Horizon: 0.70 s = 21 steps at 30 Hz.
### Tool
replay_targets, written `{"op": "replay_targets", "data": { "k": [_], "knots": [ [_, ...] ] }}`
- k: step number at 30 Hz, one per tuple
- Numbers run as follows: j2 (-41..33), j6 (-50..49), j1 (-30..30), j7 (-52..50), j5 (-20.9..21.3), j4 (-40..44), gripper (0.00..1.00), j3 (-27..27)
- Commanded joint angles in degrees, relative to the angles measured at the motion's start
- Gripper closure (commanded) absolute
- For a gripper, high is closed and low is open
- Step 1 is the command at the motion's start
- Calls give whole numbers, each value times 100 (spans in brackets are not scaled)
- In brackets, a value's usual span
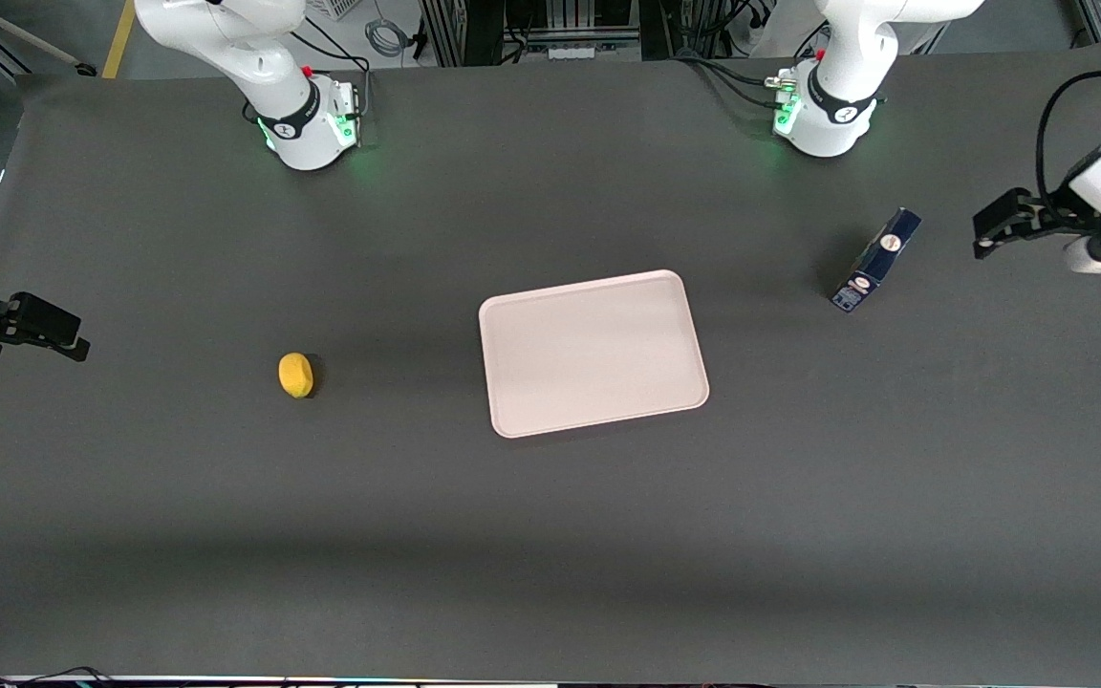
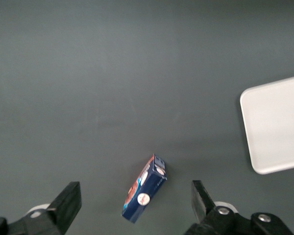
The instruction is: Place cookie box on tray
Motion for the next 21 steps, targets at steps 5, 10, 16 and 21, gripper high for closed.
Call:
{"op": "replay_targets", "data": {
  "k": [5,10,16,21],
  "knots": [
    [-584,-92,143,191,324,-884,0,-450],
    [-918,346,292,647,324,-1604,0,-459],
    [-1638,1269,380,859,324,-2896,0,-433],
    [-2096,1797,389,1008,271,-3749,0,-397]
  ]
}}
